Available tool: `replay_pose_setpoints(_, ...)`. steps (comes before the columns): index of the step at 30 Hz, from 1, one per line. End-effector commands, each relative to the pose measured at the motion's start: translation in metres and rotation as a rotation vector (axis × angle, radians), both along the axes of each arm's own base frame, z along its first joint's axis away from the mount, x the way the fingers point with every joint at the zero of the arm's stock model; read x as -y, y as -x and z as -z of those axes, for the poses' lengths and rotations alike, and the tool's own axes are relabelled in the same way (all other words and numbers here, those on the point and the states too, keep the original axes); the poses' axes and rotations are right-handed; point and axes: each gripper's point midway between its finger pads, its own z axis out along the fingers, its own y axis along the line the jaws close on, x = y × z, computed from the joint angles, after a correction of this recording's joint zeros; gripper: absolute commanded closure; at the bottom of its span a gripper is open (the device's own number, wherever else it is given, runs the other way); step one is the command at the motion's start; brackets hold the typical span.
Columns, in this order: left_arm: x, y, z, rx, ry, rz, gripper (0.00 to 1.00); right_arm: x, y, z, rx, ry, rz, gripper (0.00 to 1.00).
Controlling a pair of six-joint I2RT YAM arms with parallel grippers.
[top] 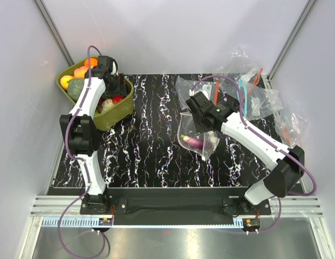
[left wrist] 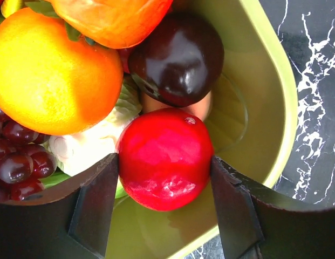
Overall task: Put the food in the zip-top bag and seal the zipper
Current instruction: Pick up the fake vegetable from the bin, then place the fake vegetable in the zipper food storage bag.
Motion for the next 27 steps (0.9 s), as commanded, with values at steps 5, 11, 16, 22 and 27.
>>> replay_pose_setpoints(5,0.01,0.016,-0.078,0.224,0.083,0.012,0.57,-0.002,-0.003,-0.013,0.039,-0.049,0.001,1.0)
replay_pose_setpoints(11,0.022,0.035,-0.118,0.379,0.164,0.032,0.57,-0.003,-0.006,-0.015,0.044,-0.054,0.006,1.0)
replay_pose_setpoints(16,0.042,0.064,-0.151,0.498,0.267,0.09,0.56,-0.008,-0.011,-0.024,0.061,-0.064,0.004,1.0)
replay_pose_setpoints(22,0.077,0.104,-0.175,0.594,0.423,0.192,0.55,-0.008,-0.015,-0.03,0.072,-0.065,0.01,1.0)
replay_pose_setpoints(27,0.115,0.132,-0.183,0.613,0.554,0.309,0.55,-0.012,-0.018,-0.033,0.076,-0.08,0.008,1.0)
